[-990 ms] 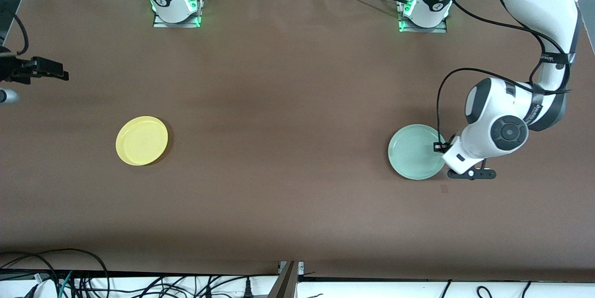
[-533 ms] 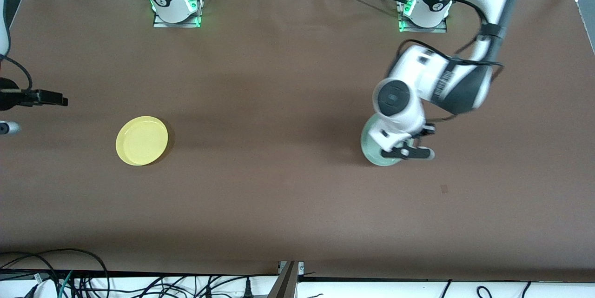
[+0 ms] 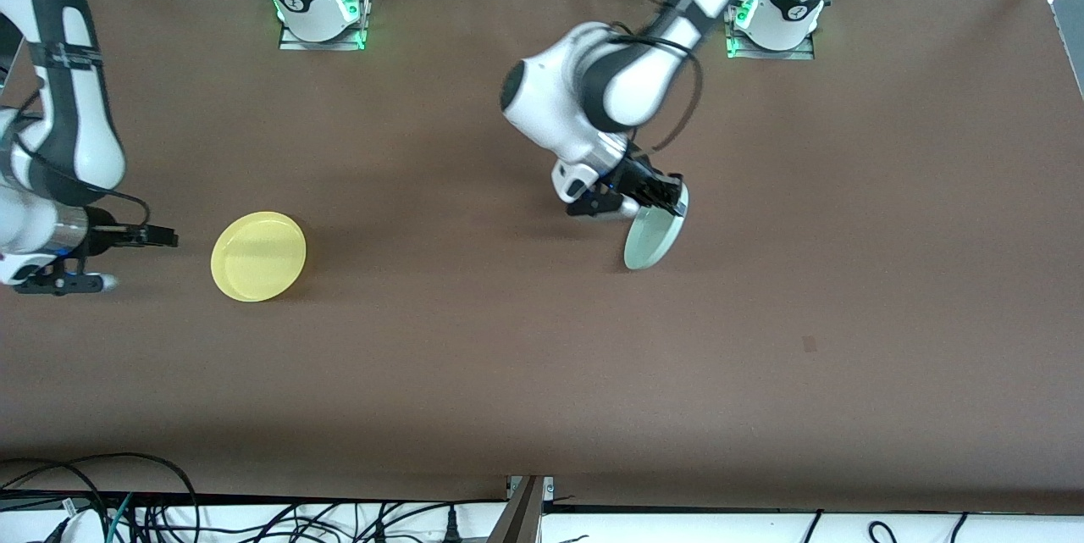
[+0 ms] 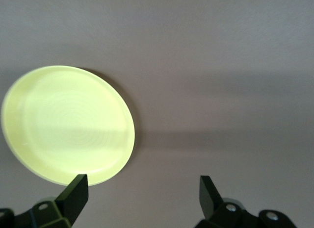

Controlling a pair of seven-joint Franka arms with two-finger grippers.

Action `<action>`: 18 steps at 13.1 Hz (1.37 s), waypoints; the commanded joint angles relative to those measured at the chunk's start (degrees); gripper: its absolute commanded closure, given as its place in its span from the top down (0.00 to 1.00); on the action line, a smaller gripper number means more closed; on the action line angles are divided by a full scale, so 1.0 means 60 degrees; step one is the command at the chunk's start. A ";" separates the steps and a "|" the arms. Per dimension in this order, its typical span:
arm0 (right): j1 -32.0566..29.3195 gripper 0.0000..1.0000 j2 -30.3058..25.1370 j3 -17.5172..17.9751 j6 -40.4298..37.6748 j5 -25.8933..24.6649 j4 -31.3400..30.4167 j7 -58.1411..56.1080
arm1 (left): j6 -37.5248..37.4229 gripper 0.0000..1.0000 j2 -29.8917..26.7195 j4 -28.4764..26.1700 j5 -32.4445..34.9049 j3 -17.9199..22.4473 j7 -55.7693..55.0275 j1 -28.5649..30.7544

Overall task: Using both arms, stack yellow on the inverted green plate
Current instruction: 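Lift and flip the green plate while the right gripper reaches the yellow plate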

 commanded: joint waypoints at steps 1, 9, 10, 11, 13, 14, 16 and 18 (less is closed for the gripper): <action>-0.0063 1.00 -0.0153 0.0052 0.0772 0.0184 -0.0810 -0.0005 | -0.1134 0.00 0.1204 0.1097 0.1087 0.0223 -0.0338 -0.1114; -0.0283 1.00 0.0449 0.0052 0.1931 0.1911 -0.1543 -0.0165 | -0.2527 0.00 0.3065 0.1319 0.4236 0.0500 -0.0352 -0.2844; -0.0356 1.00 0.0550 0.0052 0.1946 0.2073 -0.1572 -0.0224 | -0.2528 0.00 0.3111 0.1334 0.4253 0.0574 -0.0353 -0.2947; -0.0458 1.00 0.0667 0.0052 0.1975 0.2292 -0.1573 -0.0514 | -0.2499 0.00 0.3111 0.1334 0.4253 0.0560 -0.0353 -0.2977; -0.0605 1.00 0.0946 0.0052 0.2296 0.2993 -0.1558 -0.1509 | -0.2455 0.00 0.3126 0.1465 0.4253 0.0575 -0.0324 -0.3080; -0.0620 1.00 0.0976 0.0038 0.2312 0.3171 -0.1544 -0.1731 | -0.2455 0.00 0.3242 0.1713 0.4253 0.0575 -0.0323 -0.3109; -0.0620 1.00 0.0991 0.0052 0.2312 0.3173 -0.1485 -0.1821 | -0.2368 0.00 0.3549 0.2152 0.4253 0.0575 -0.0323 -0.3227; -0.0620 1.00 0.1005 0.0081 0.2327 0.3231 -0.1456 -0.1850 | -0.2032 0.00 0.3595 0.2228 0.4340 0.0575 -0.0338 -0.3329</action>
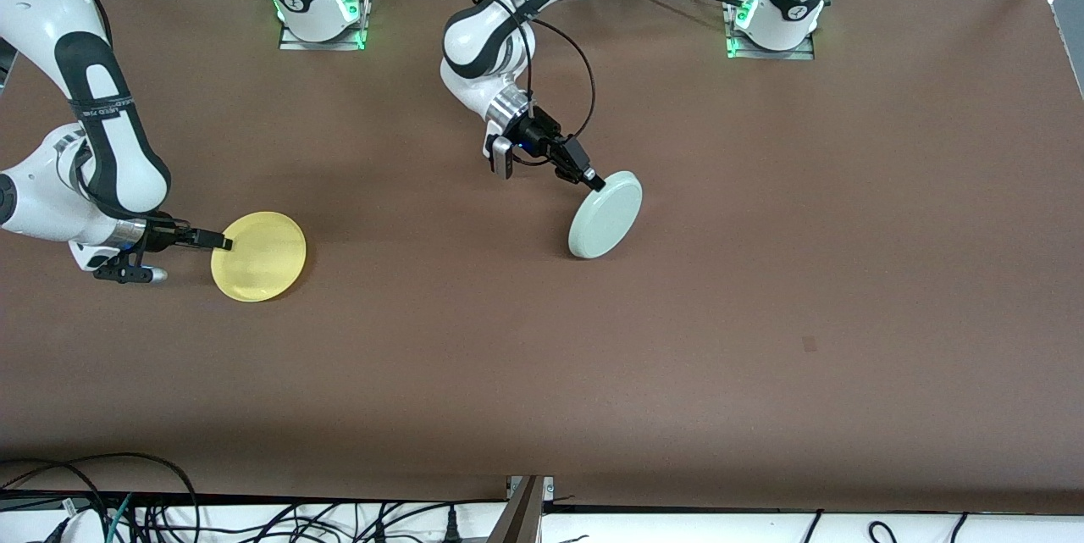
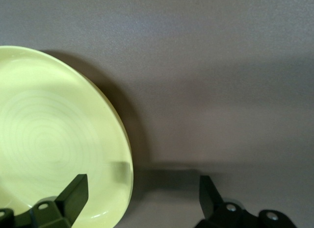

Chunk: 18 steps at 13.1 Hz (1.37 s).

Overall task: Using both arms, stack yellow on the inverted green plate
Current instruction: 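Carry the green plate inward while the right gripper grasps the yellow rim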

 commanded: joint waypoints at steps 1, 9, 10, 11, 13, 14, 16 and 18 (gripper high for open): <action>-0.0086 1.00 -0.0016 0.0099 0.0084 0.0350 0.0016 -0.0301 | 0.0141 0.00 0.0422 0.0588 0.0396 0.0122 0.0168 -0.0229; -0.0042 0.50 0.0086 0.0114 0.0070 0.0497 0.0134 -0.0536 | 0.0229 0.21 0.0671 0.0544 0.0559 0.0107 -0.0344 -0.0550; -0.0042 0.42 0.0086 0.0114 0.0070 0.0497 0.0134 -0.0696 | 0.0229 0.28 0.0715 0.0558 0.0559 0.0107 -0.0344 -0.0609; -0.0056 0.31 0.0086 0.0114 0.0070 0.0526 0.0148 -0.0799 | 0.0244 0.36 0.0715 0.0558 0.0515 0.0093 -0.0344 -0.0653; -0.0042 0.08 0.0086 0.0114 0.0055 0.0527 0.0148 -0.0888 | 0.0259 0.43 0.0715 0.0558 0.0442 0.0093 -0.0446 -0.0726; -0.0042 0.00 0.0086 0.0114 0.0055 0.0527 0.0163 -0.0902 | 0.0259 0.46 0.0715 0.0558 0.0413 0.0064 -0.0548 -0.0770; -0.0027 0.00 0.0086 0.0114 0.0011 0.0527 0.0207 -0.0917 | 0.0360 0.82 0.0715 0.0602 0.0136 -0.0039 -0.0812 -0.0771; -0.0027 0.00 0.0086 0.0114 -0.0018 0.0527 0.0221 -0.0931 | 0.0827 1.00 0.0628 0.0690 -0.0653 -0.0054 -0.0857 -0.0756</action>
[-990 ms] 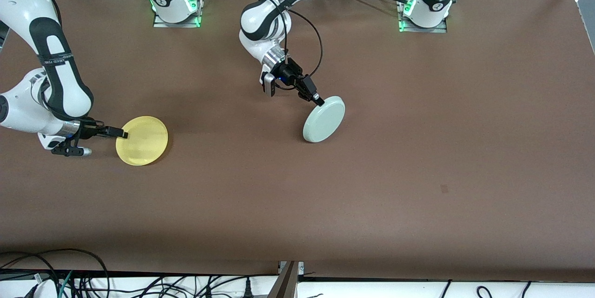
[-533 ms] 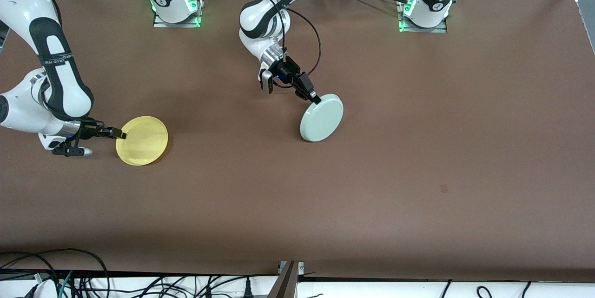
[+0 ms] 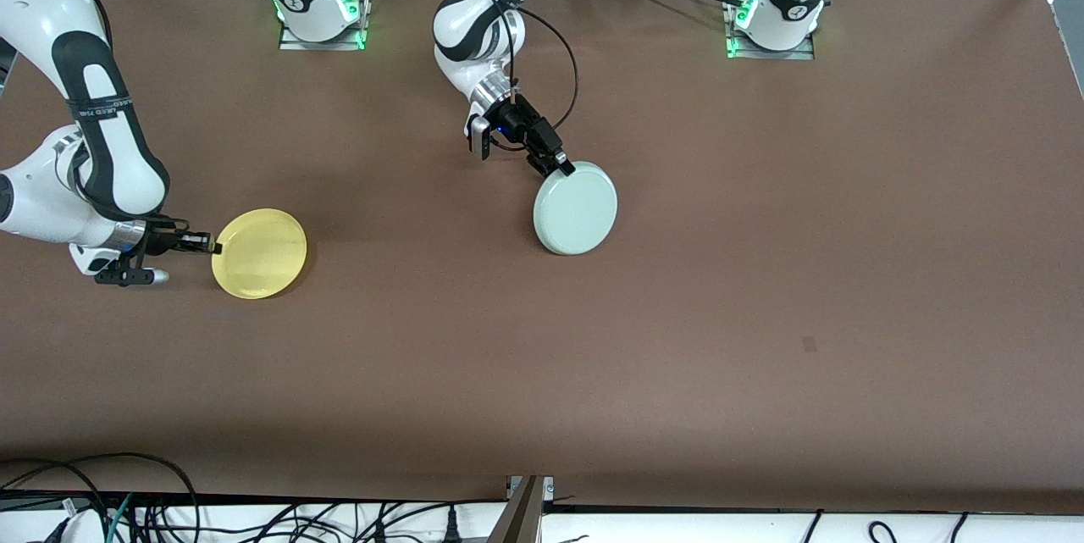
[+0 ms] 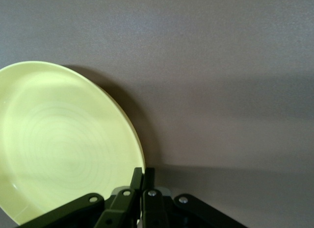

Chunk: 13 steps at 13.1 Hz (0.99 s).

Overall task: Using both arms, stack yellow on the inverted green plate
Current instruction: 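Carry the green plate inward while the right gripper grasps the yellow rim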

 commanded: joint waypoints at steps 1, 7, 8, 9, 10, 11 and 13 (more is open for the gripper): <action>-0.0035 0.00 0.0090 0.0037 -0.0023 0.0215 0.0128 -0.0356 | 0.0466 1.00 0.0075 0.0630 -0.1004 0.0033 -0.0279 -0.0024; -0.0064 0.00 -0.0057 -0.0021 -0.1483 0.0215 0.1004 -0.0723 | 0.1813 1.00 0.0002 0.0895 -0.2617 0.0033 -0.2037 0.0063; -0.0079 0.00 -0.0057 -0.0051 -0.1981 0.0215 0.1326 -0.0724 | 0.2091 1.00 0.0017 0.0982 -0.2910 0.0033 -0.2257 0.0136; -0.0093 0.00 -0.0057 -0.0051 -0.2363 0.0215 0.1561 -0.0724 | 0.2441 1.00 0.0002 0.0998 -0.3130 0.0033 -0.2433 0.0209; -0.0093 0.00 -0.0071 -0.0051 -0.2657 0.0215 0.1767 -0.0695 | 0.2909 1.00 -0.0071 0.0998 -0.3306 0.0033 -0.2594 0.0341; -0.0093 0.00 -0.0158 -0.0051 -0.2921 0.0215 0.1943 -0.0665 | 0.3392 1.00 -0.0129 0.0998 -0.3569 0.0033 -0.2770 0.0516; -0.0064 0.00 -0.0290 -0.0022 -0.3652 0.0215 0.2236 -0.0577 | 0.4475 1.00 -0.0275 0.1013 -0.4271 0.0033 -0.3092 0.0809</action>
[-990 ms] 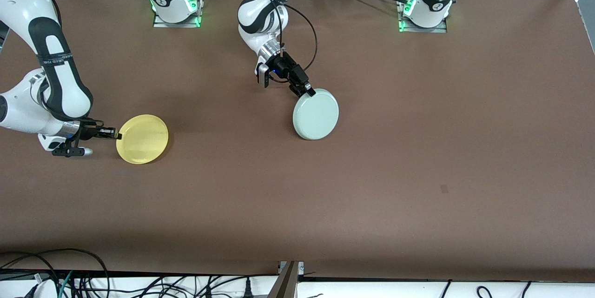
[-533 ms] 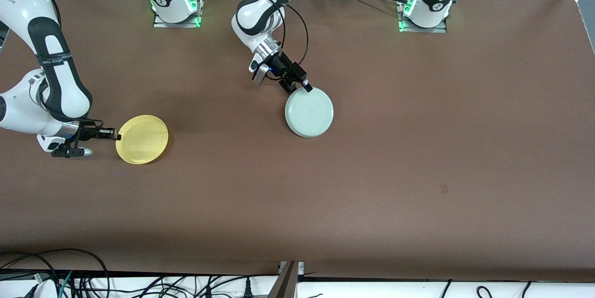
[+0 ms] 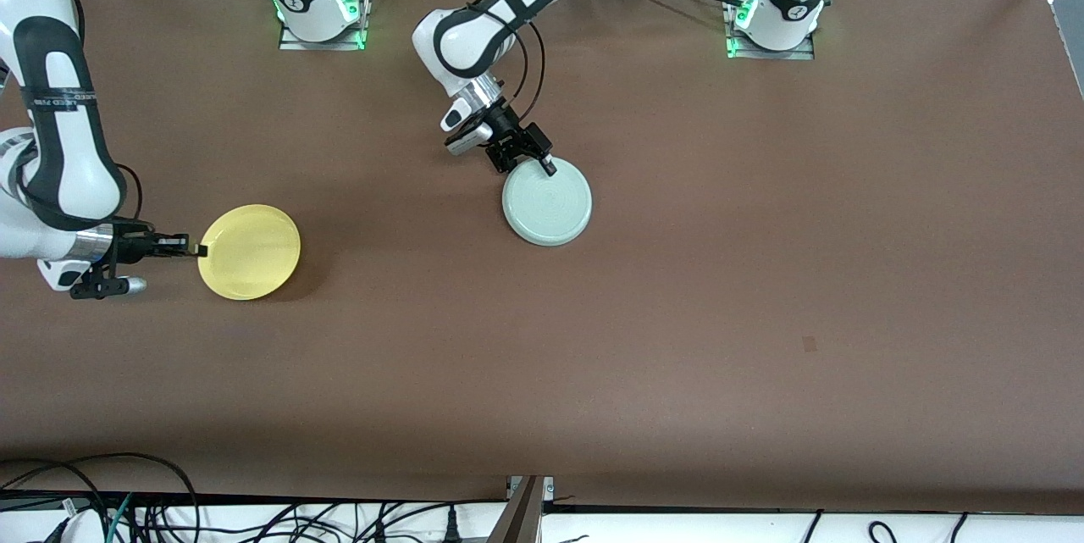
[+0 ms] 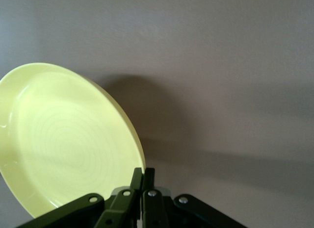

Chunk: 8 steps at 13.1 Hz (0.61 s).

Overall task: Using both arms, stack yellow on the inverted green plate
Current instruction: 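Lower the inverted green plate onto the table with the left gripper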

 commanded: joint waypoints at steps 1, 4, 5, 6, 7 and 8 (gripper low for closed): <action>-0.0025 0.00 -0.0204 0.0075 -0.1281 0.0176 0.0533 -0.0173 | 0.1342 1.00 -0.0333 0.0046 -0.0969 -0.0040 -0.0395 0.0530; 0.0253 0.00 -0.0204 0.0090 -0.2238 0.0088 0.1019 -0.0159 | 0.2852 1.00 -0.0451 0.0045 -0.1834 -0.0026 -0.0440 0.0883; 0.0355 0.00 -0.0233 0.0090 -0.2253 0.0088 0.1048 -0.0130 | 0.3350 1.00 -0.0451 0.0045 -0.2112 -0.0026 -0.0454 0.1014; 0.0356 0.00 -0.0233 0.0105 -0.2268 0.0102 0.1049 -0.0130 | 0.3833 1.00 -0.0451 0.0045 -0.2462 -0.0026 -0.0454 0.1103; 0.0356 0.00 -0.0219 0.0090 -0.2326 0.0103 0.1034 -0.0144 | 0.4317 1.00 -0.0451 0.0031 -0.2945 -0.0026 -0.0469 0.1249; 0.0371 0.00 -0.0219 0.0090 -0.2312 0.0059 0.1034 -0.0145 | 0.4771 1.00 -0.0451 0.0031 -0.3399 -0.0026 -0.0454 0.1323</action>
